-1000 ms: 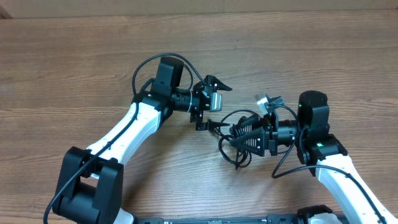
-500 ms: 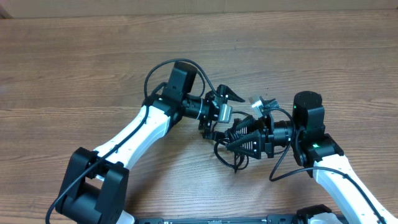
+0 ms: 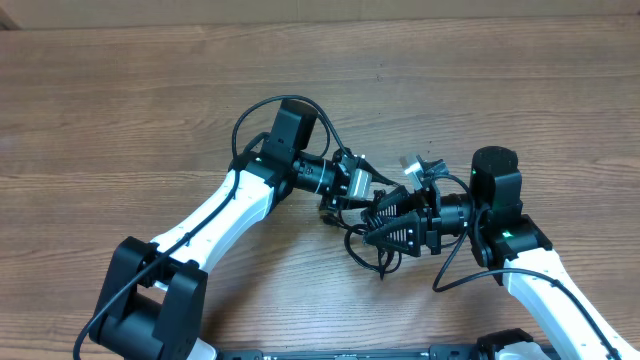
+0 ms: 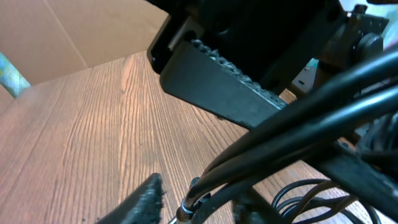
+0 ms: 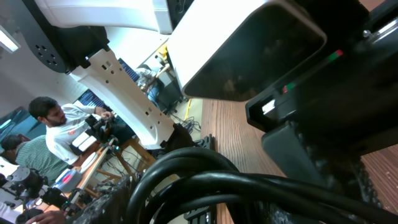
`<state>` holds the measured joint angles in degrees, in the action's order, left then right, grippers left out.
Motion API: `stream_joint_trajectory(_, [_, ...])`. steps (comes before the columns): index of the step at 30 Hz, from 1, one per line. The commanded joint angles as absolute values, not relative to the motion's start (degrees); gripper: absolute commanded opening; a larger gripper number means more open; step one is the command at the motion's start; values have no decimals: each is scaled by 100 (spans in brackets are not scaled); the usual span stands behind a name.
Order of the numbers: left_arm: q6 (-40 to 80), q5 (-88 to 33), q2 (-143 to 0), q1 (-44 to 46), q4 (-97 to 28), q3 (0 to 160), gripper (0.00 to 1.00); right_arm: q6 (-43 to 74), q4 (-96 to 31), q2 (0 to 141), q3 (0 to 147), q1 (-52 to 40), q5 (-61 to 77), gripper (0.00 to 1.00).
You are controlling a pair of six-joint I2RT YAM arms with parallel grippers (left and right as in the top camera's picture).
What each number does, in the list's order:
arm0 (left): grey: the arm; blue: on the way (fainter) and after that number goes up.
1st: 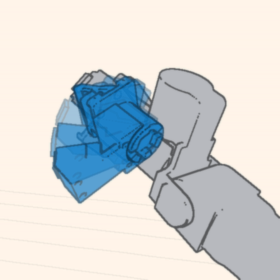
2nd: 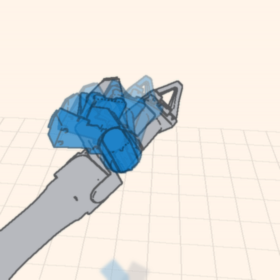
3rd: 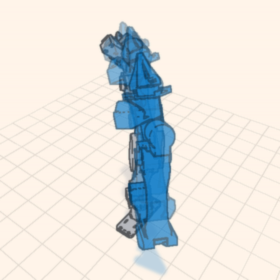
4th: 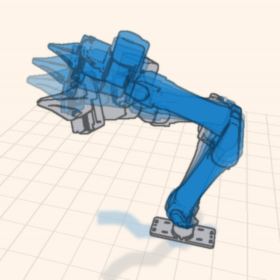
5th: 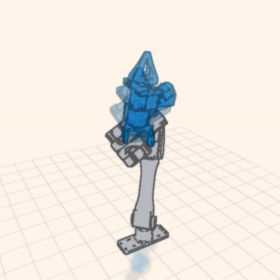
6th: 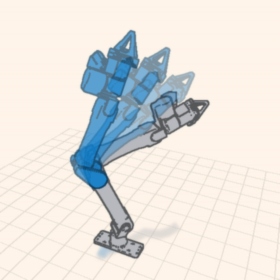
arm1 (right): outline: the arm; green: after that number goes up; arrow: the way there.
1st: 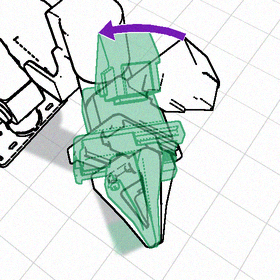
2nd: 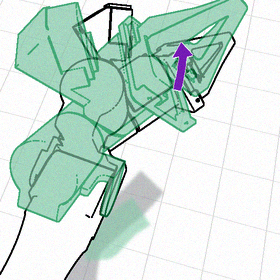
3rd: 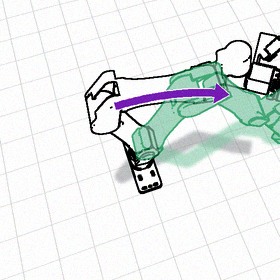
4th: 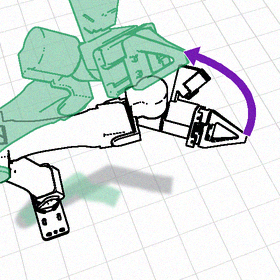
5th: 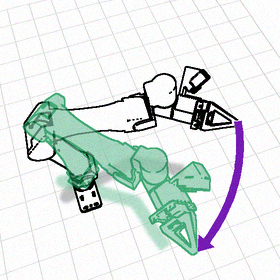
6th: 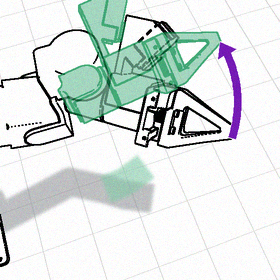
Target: Untangle cables
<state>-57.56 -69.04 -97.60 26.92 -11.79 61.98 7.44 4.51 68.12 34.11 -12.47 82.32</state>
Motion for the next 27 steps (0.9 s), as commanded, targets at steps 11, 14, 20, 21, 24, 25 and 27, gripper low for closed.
stream_joint_trajectory(11, [-5828, -7057, -9590, 2709, -1181, 6274, 4, 679, 489, 6816, 3448, -1280, 8368, 56])
stream_joint_trajectory(14, [-5830, -7057, -9590, 2707, -1179, 6274, 4, 681, 489, 6816, 3448, -1280, 8368, 56])
stream_joint_trajectory(20, [-5767, -6991, -9590, 2578, -1179, 6274, 4, 701, 486, 6816, 3448, -1280, 8361, 67])
stream_joint_trajectory(21, [-5730, -6991, -9590, 2532, -1181, 6274, 4, 701, 486, 6816, 3448, -1280, 8359, 70])
stream_joint_trajectory(24, [-5498, -6991, -9590, 2344, -1177, 6274, 4, 740, 478, 6816, 3448, -1278, 8228, 80])
stream_joint_trajectory(25, [-5400, -6991, -9590, 2270, -1177, 6274, 4, 744, 460, 6816, 3448, -1278, 8149, 85])
stream_joint_trajectory(27, [-5192, -6991, -9590, 2128, -1179, 6274, 4, 749, 403, 6816, 3448, -1280, 7946, 89])
